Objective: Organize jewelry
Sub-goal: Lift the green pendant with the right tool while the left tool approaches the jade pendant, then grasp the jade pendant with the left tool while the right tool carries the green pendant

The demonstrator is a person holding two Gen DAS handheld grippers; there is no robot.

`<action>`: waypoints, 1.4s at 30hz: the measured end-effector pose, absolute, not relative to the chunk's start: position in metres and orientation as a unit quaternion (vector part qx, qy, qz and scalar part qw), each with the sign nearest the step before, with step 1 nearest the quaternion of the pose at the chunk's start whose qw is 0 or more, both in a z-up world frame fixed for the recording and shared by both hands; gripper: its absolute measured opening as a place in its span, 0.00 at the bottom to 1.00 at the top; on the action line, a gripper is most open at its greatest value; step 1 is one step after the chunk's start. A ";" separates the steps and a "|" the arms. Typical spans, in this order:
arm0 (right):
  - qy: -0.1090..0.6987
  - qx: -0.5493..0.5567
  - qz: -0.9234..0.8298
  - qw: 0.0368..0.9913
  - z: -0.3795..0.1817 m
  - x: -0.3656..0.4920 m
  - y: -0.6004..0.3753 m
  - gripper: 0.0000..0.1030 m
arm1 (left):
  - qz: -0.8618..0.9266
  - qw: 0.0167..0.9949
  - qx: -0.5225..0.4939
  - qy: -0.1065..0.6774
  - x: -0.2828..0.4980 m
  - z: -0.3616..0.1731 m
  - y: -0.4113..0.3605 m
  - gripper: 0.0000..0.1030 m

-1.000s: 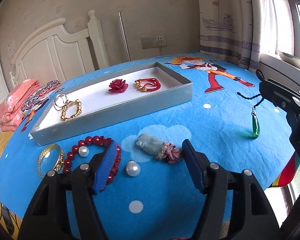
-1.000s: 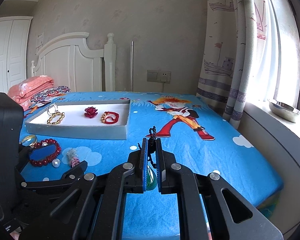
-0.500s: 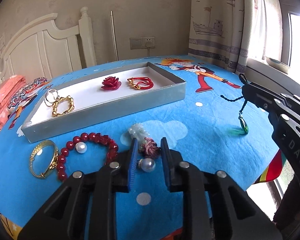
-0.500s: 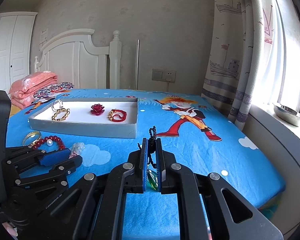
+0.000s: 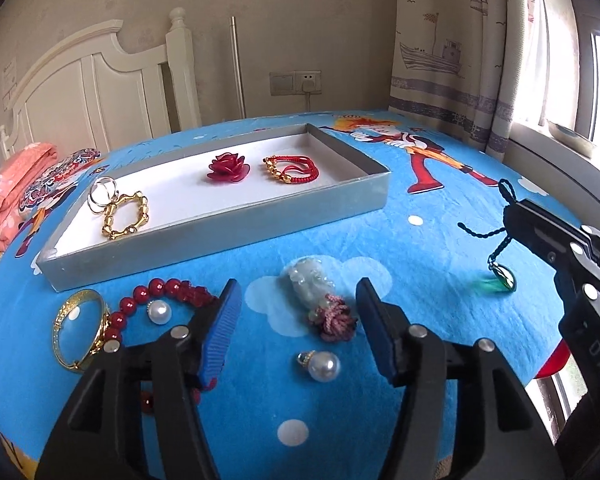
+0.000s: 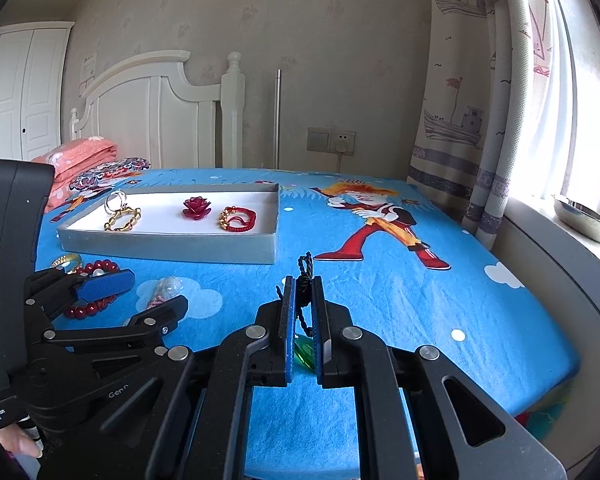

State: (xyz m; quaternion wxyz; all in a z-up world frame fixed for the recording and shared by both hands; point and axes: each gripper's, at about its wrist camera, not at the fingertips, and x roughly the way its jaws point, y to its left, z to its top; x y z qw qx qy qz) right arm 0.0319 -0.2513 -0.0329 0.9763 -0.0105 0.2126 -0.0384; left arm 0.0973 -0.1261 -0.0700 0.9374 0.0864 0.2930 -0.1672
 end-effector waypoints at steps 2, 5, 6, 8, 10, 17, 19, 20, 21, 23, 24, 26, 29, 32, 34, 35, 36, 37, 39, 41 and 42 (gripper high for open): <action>0.214 -0.012 -0.038 0.976 -0.034 0.032 -0.252 0.08 | -0.177 0.937 0.084 0.291 0.098 -0.070 -0.128 0.32; 0.216 -0.013 -0.035 0.976 -0.035 0.031 -0.252 0.08 | -0.183 0.937 0.097 0.283 0.094 -0.071 -0.132 0.19; 0.215 -0.013 -0.034 0.976 -0.035 0.031 -0.252 0.08 | -0.185 0.937 0.099 0.280 0.092 -0.071 -0.132 0.19; 0.213 -0.015 -0.032 0.976 -0.035 0.029 -0.251 0.08 | -0.189 0.937 0.100 0.278 0.088 -0.071 -0.132 0.19; 0.208 -0.018 -0.032 0.977 -0.034 0.026 -0.249 0.08 | -0.192 0.938 0.103 0.271 0.084 -0.070 -0.131 0.19; 0.197 -0.020 -0.042 0.979 -0.028 0.022 -0.248 0.08 | -0.179 0.950 0.089 0.240 0.069 -0.057 -0.118 0.19; 0.198 -0.020 -0.044 0.979 -0.027 0.022 -0.248 0.08 | -0.170 0.955 0.082 0.229 0.065 -0.052 -0.112 0.19; 0.198 -0.021 -0.046 0.979 -0.026 0.022 -0.247 0.08 | -0.165 0.958 0.078 0.222 0.063 -0.050 -0.109 0.19; 0.200 -0.021 -0.049 0.978 -0.026 0.023 -0.247 0.08 | -0.158 0.961 0.075 0.214 0.061 -0.046 -0.105 0.19; 0.211 -0.015 -0.053 0.976 -0.025 0.030 -0.247 0.08 | -0.141 0.968 0.066 0.198 0.057 -0.040 -0.097 0.19; 0.216 -0.015 -0.053 0.975 -0.025 0.032 -0.245 0.08 | -0.135 0.970 0.060 0.193 0.056 -0.037 -0.092 0.19; 0.221 -0.018 -0.049 0.974 -0.026 0.035 -0.240 0.08 | -0.126 0.973 0.050 0.188 0.055 -0.032 -0.084 0.19; 0.226 -0.026 -0.038 0.973 -0.025 0.040 -0.229 0.08 | -0.110 0.976 0.041 0.185 0.055 -0.030 -0.072 0.19; 0.222 -0.034 -0.028 0.974 -0.021 0.043 -0.218 0.08 | -0.099 0.977 0.036 0.186 0.054 -0.029 -0.063 0.19; 0.218 -0.039 -0.021 0.975 -0.017 0.044 -0.210 0.08 | -0.092 0.978 0.032 0.183 0.054 -0.028 -0.057 0.19; 0.216 -0.041 -0.018 0.975 -0.015 0.045 -0.207 0.08 | -0.088 0.979 0.030 0.181 0.053 -0.028 -0.053 0.19; 0.213 -0.044 -0.015 0.976 -0.012 0.046 -0.204 0.08 | -0.084 0.980 0.028 0.180 0.053 -0.027 -0.050 0.19; 0.210 -0.046 -0.012 0.977 -0.010 0.047 -0.201 0.08 | -0.079 0.980 0.026 0.179 0.053 -0.026 -0.048 0.19; 0.203 -0.048 -0.008 0.978 -0.003 0.051 -0.196 0.08 | -0.072 0.981 0.022 0.179 0.054 -0.025 -0.043 0.19; 0.198 -0.048 -0.003 0.979 0.005 0.057 -0.192 0.08 | -0.066 0.982 0.019 0.179 0.055 -0.023 -0.040 0.19; 0.198 -0.048 -0.001 0.979 0.009 0.062 -0.190 0.08 | -0.062 0.982 0.019 0.177 0.057 -0.021 -0.038 0.19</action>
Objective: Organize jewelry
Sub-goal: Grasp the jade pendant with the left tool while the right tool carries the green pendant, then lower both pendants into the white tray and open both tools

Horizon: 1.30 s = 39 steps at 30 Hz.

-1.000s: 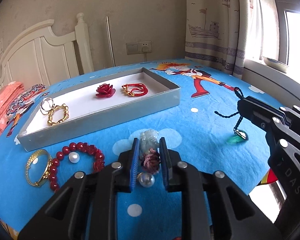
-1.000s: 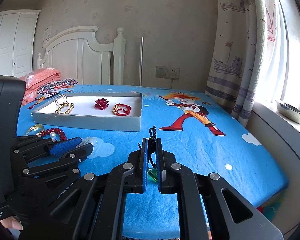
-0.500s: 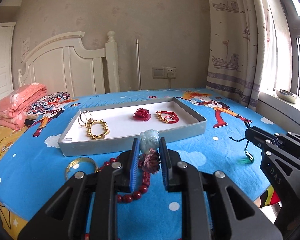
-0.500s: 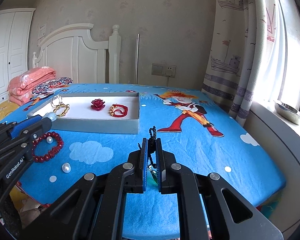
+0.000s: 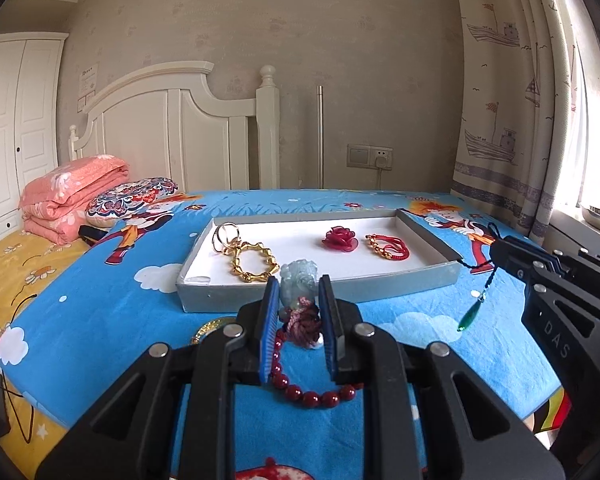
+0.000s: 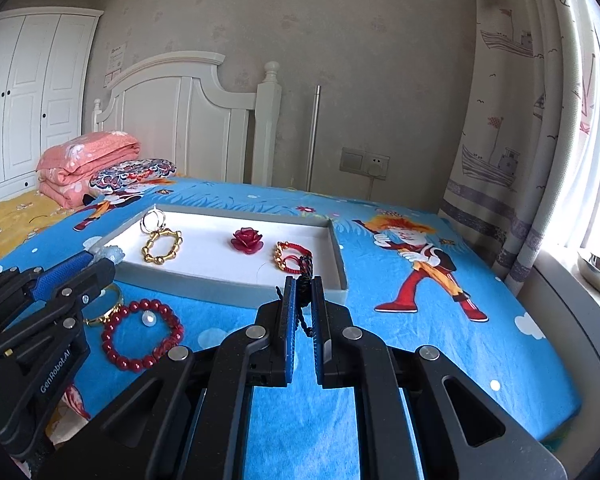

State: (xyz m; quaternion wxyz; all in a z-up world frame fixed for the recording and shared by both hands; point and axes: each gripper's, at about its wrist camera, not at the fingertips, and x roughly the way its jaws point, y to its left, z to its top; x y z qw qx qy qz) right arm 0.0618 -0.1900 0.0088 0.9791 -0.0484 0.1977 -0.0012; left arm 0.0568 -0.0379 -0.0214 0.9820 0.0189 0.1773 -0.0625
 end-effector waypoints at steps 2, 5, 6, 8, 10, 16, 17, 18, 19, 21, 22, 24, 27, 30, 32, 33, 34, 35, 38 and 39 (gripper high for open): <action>0.196 -0.050 0.002 0.979 0.013 0.071 -0.184 0.08 | -0.057 0.983 0.020 0.176 0.060 -0.017 -0.036 0.19; 0.200 -0.049 0.008 0.979 0.015 0.085 -0.177 0.08 | -0.049 0.983 0.020 0.175 0.070 -0.010 -0.032 0.19; 0.201 -0.050 0.010 0.978 0.016 0.090 -0.175 0.08 | -0.048 0.982 0.019 0.181 0.076 -0.009 -0.031 0.19; 0.203 -0.050 0.011 0.978 0.019 0.101 -0.172 0.08 | -0.047 0.980 0.015 0.191 0.089 -0.006 -0.028 0.19; 0.204 -0.050 0.014 0.978 0.024 0.113 -0.169 0.08 | -0.043 0.979 0.016 0.198 0.103 -0.002 -0.026 0.19; 0.198 -0.055 0.021 0.978 0.047 0.148 -0.161 0.08 | -0.039 0.975 0.005 0.217 0.148 0.018 -0.020 0.19; 0.197 -0.056 0.022 0.979 0.051 0.154 -0.158 0.08 | -0.035 0.975 0.001 0.218 0.155 0.021 -0.019 0.19; 0.196 -0.056 0.024 0.979 0.054 0.160 -0.157 0.08 | -0.032 0.975 0.001 0.219 0.163 0.024 -0.019 0.19; 0.197 -0.056 0.024 0.978 0.056 0.167 -0.155 0.08 | -0.030 0.975 0.001 0.221 0.171 0.027 -0.019 0.19; 0.200 -0.055 0.025 0.978 0.059 0.180 -0.153 0.08 | -0.021 0.974 -0.003 0.224 0.188 0.031 -0.018 0.19; 0.204 -0.054 0.026 0.977 0.058 0.186 -0.152 0.08 | -0.017 0.974 -0.003 0.227 0.196 0.032 -0.017 0.19; 0.214 -0.057 0.024 0.975 0.055 0.199 -0.151 0.08 | -0.005 0.973 -0.002 0.231 0.211 0.031 -0.016 0.19; 0.229 -0.062 0.021 0.971 0.047 0.214 -0.148 0.08 | 0.008 0.971 0.001 0.237 0.231 0.029 -0.016 0.19; 0.241 -0.069 0.016 0.968 0.039 0.223 -0.145 0.08 | 0.017 0.969 0.001 0.245 0.245 0.027 -0.013 0.19; 0.249 -0.068 0.013 0.966 0.033 0.227 -0.146 0.08 | 0.019 0.967 0.000 0.254 0.252 0.024 -0.011 0.19; 0.255 -0.067 0.012 0.965 0.031 0.229 -0.146 0.08 | 0.019 0.966 0.000 0.259 0.254 0.023 -0.011 0.19; 0.259 -0.065 0.009 0.964 0.028 0.230 -0.148 0.08 | 0.018 0.965 0.001 0.263 0.256 0.021 -0.010 0.19; 0.264 -0.061 0.006 0.963 0.026 0.232 -0.150 0.09 | 0.017 0.964 0.003 0.266 0.257 0.019 -0.009 0.20; 0.284 -0.052 -0.001 0.957 0.019 0.238 -0.156 0.11 | 0.018 0.963 0.007 0.269 0.257 0.015 -0.008 0.29; 0.286 -0.053 -0.002 0.957 0.018 0.238 -0.157 0.20 | 0.017 0.962 0.007 0.271 0.257 0.014 -0.007 0.34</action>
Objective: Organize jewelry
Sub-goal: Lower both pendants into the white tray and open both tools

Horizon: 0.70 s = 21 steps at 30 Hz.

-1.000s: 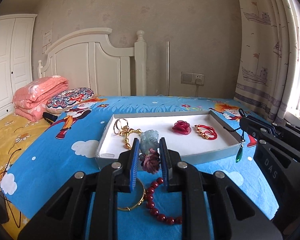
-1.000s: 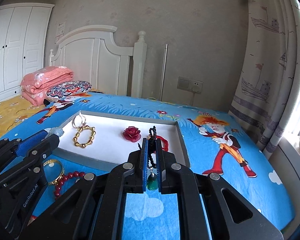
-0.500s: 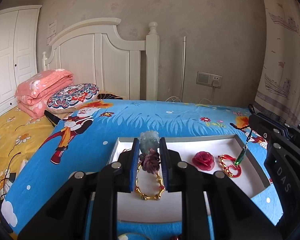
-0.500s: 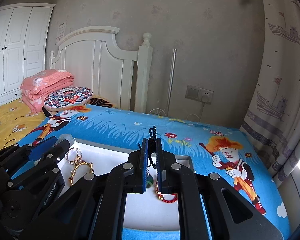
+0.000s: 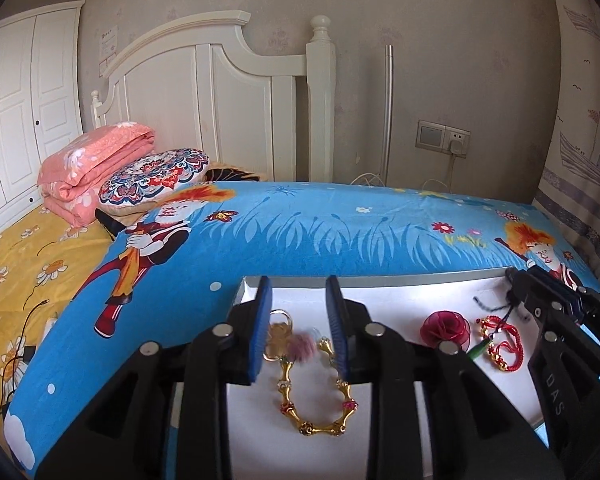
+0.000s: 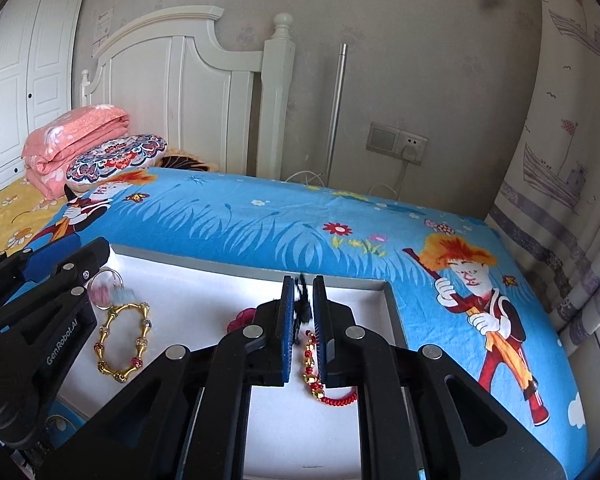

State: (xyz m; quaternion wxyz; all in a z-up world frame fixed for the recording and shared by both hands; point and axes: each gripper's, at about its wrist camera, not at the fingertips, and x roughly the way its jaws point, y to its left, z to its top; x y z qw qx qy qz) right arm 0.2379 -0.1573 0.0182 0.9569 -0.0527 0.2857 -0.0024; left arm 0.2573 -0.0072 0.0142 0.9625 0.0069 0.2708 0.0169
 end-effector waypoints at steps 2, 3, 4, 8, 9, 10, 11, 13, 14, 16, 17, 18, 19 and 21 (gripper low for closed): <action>0.287 -0.047 0.005 0.957 0.018 0.237 -0.160 0.47 | 0.018 0.963 0.006 0.270 0.255 0.014 -0.006 0.52; 0.284 -0.045 0.005 0.958 0.019 0.235 -0.161 0.51 | 0.019 0.963 0.006 0.268 0.254 0.015 -0.006 0.55; 0.281 -0.049 0.002 0.958 0.020 0.233 -0.161 0.51 | 0.020 0.964 0.007 0.267 0.253 0.015 -0.005 0.58; 0.278 -0.047 0.009 0.959 0.026 0.224 -0.162 0.51 | 0.019 0.964 0.018 0.264 0.247 0.019 -0.005 0.65; 0.275 -0.044 0.013 0.960 0.028 0.219 -0.164 0.51 | 0.021 0.964 0.024 0.264 0.244 0.020 -0.005 0.66; 0.272 -0.041 0.016 0.961 0.030 0.212 -0.166 0.51 | 0.021 0.965 0.028 0.262 0.239 0.022 -0.004 0.71; 0.269 -0.038 0.019 0.962 0.031 0.205 -0.169 0.51 | 0.022 0.966 0.031 0.257 0.234 0.024 -0.003 0.76; 0.266 -0.033 0.025 0.963 0.030 0.191 -0.175 0.51 | 0.026 0.969 0.036 0.245 0.220 0.027 0.002 0.84; 0.266 -0.031 0.028 0.963 0.028 0.183 -0.179 0.51 | 0.027 0.970 0.040 0.239 0.212 0.027 0.003 0.86; 0.268 -0.031 0.032 0.962 0.023 0.168 -0.184 0.51 | 0.020 0.972 0.047 0.229 0.195 0.026 0.005 0.87; 0.271 -0.028 0.035 0.962 0.020 0.161 -0.187 0.51 | 0.014 0.973 0.049 0.227 0.186 0.024 0.004 0.89; 0.274 -0.025 0.038 0.961 0.016 0.154 -0.190 0.51 | 0.008 0.973 0.049 0.224 0.176 0.023 0.005 0.90; 0.276 -0.022 0.041 0.960 0.013 0.146 -0.191 0.51 | 0.003 0.974 0.049 0.220 0.167 0.021 0.005 0.92; 0.281 -0.016 0.045 0.959 0.007 0.133 -0.194 0.51 | 0.001 0.976 0.051 0.212 0.148 0.015 0.005 0.94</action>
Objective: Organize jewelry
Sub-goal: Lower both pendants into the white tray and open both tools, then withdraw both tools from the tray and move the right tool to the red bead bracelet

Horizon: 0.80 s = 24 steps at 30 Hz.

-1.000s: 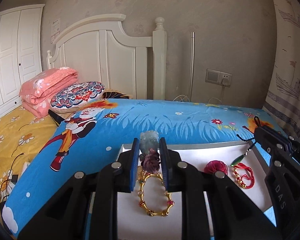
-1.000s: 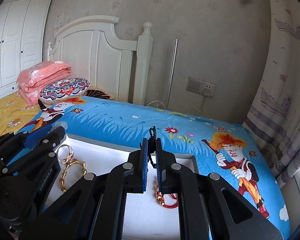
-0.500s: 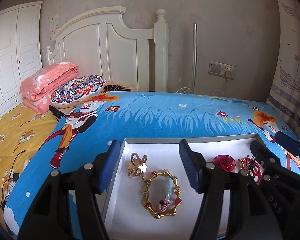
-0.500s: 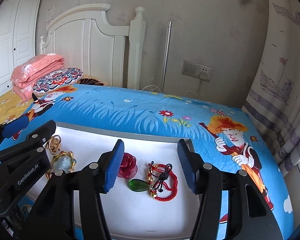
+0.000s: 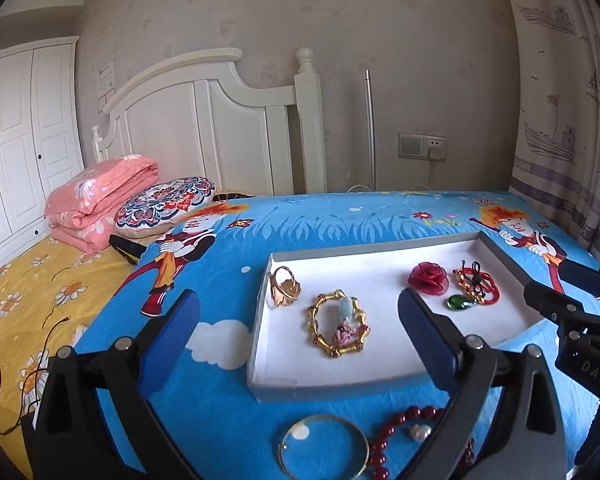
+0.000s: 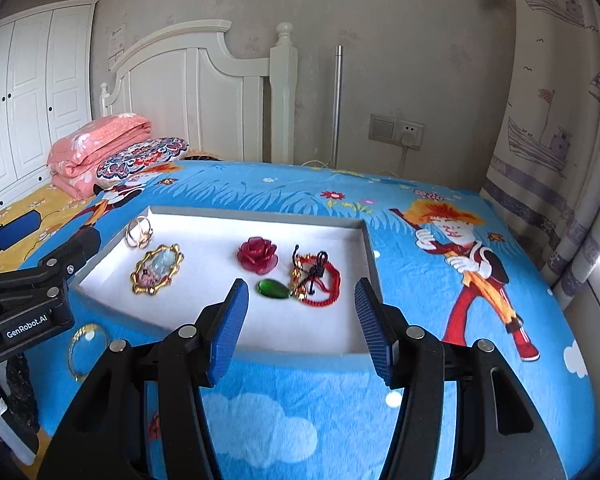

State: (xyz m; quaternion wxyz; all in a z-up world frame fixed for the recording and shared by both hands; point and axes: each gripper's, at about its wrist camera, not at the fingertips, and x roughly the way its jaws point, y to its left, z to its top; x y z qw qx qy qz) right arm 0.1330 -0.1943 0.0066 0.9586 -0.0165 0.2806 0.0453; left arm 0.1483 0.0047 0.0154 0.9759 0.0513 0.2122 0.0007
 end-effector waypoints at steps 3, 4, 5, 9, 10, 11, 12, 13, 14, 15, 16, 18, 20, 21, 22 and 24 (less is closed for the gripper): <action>0.282 -0.015 0.051 0.958 -0.001 0.115 -0.193 0.51 | -0.007 0.976 0.056 0.212 0.126 0.007 0.003 0.94; 0.281 -0.017 0.052 0.958 -0.003 0.110 -0.192 0.51 | -0.008 0.975 0.056 0.213 0.120 0.004 0.004 0.94; 0.281 -0.019 0.053 0.958 -0.006 0.105 -0.191 0.51 | -0.007 0.975 0.055 0.215 0.114 0.001 0.004 0.94; 0.289 -0.016 0.066 0.955 -0.017 0.090 -0.184 0.51 | -0.007 0.973 0.053 0.224 0.095 -0.014 0.006 0.95; 0.292 -0.018 0.069 0.954 -0.020 0.087 -0.181 0.51 | -0.006 0.973 0.051 0.227 0.092 -0.018 0.008 0.95; 0.294 -0.023 0.072 0.953 -0.024 0.084 -0.178 0.51 | -0.006 0.972 0.047 0.230 0.089 -0.022 0.009 0.95; 0.296 -0.030 0.076 0.952 -0.027 0.082 -0.174 0.51 | -0.007 0.972 0.044 0.232 0.086 -0.025 0.011 0.95; 0.299 -0.035 0.079 0.950 -0.030 0.079 -0.171 0.51 | -0.005 0.972 0.043 0.233 0.083 -0.029 0.012 0.95; 0.300 -0.039 0.083 0.949 -0.032 0.077 -0.168 0.51 | -0.002 0.972 0.043 0.232 0.080 -0.032 0.014 0.95; 0.302 -0.040 0.085 0.949 -0.034 0.076 -0.166 0.51 | 0.000 0.972 0.044 0.231 0.078 -0.034 0.015 0.95; 0.302 -0.041 0.087 0.949 -0.034 0.075 -0.165 0.51 | 0.003 0.972 0.045 0.231 0.076 -0.036 0.017 0.95; 0.299 -0.042 0.088 0.949 -0.034 0.073 -0.163 0.51 | 0.007 0.972 0.044 0.231 0.072 -0.040 0.021 0.95; 0.300 -0.038 0.088 0.949 -0.033 0.074 -0.161 0.51 | 0.015 0.971 0.042 0.233 0.070 -0.043 0.027 0.95; 0.303 -0.036 0.089 0.948 -0.034 0.075 -0.160 0.51 | 0.017 0.971 0.039 0.236 0.069 -0.044 0.030 0.95; 0.306 -0.035 0.089 0.947 -0.034 0.076 -0.159 0.51 | 0.017 0.970 0.036 0.239 0.069 -0.045 0.033 0.95; 0.312 -0.034 0.088 0.945 -0.035 0.077 -0.156 0.51 | 0.022 0.970 0.029 0.239 0.069 -0.045 0.037 0.95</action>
